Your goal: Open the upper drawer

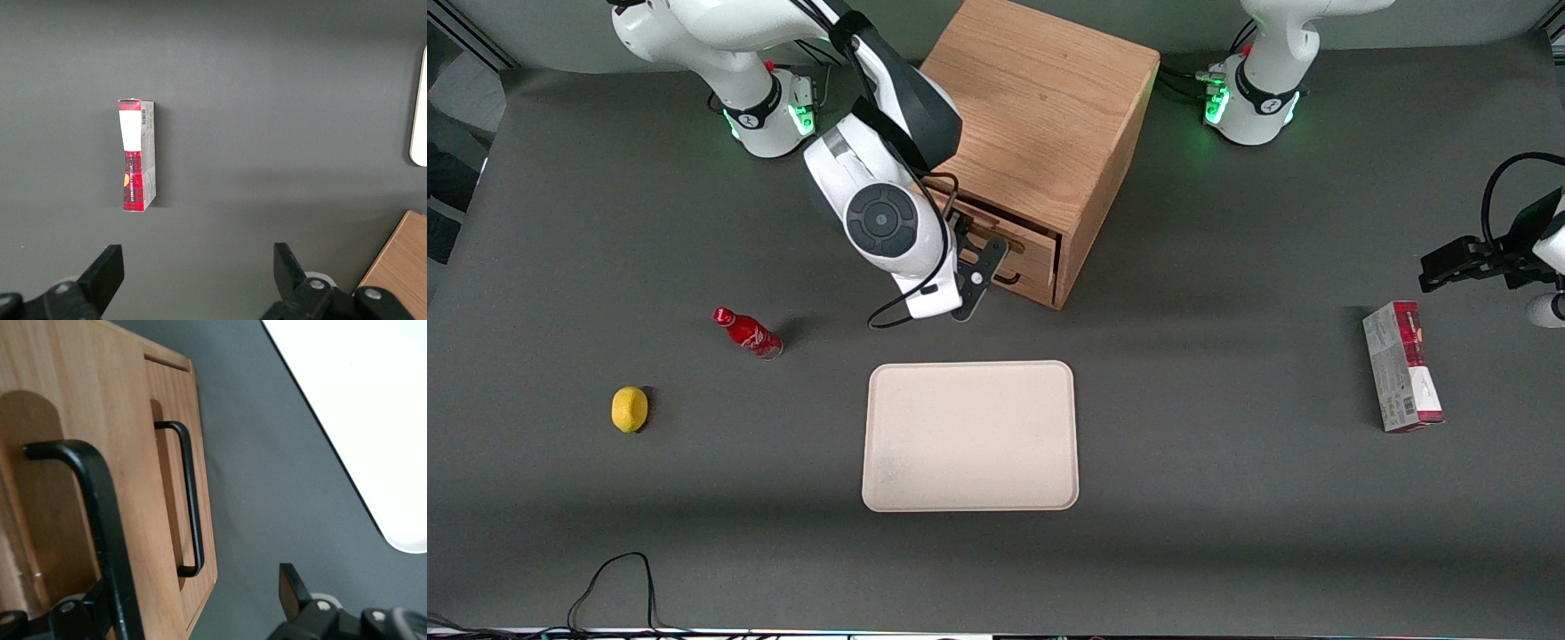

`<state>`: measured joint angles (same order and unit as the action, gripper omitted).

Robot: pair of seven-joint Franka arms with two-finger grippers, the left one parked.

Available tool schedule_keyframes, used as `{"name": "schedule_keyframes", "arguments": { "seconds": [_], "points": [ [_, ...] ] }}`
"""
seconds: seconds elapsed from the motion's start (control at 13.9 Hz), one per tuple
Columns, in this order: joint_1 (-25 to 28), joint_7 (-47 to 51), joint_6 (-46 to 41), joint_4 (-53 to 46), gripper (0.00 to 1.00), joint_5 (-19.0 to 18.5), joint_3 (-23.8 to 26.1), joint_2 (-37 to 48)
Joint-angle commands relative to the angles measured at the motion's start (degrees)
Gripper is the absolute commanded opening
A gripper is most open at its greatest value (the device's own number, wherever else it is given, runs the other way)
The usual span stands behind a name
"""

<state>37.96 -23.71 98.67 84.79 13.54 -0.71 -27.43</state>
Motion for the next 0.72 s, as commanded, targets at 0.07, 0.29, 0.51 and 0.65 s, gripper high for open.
{"name": "schedule_keyframes", "arguments": {
  "seconds": [0.07,0.29,0.51,0.65],
  "points": [
    [-1.83,-1.61,0.47,-1.99,1.00,0.96,-0.35,-1.66],
    [-2.71,-1.61,0.47,-2.08,1.00,0.70,-0.35,-2.01],
    [-3.77,-1.61,0.47,-2.78,1.00,0.79,-0.35,-2.63],
    [-3.86,-1.61,0.47,-4.01,1.00,0.70,-0.44,-3.15]
  ]
}}
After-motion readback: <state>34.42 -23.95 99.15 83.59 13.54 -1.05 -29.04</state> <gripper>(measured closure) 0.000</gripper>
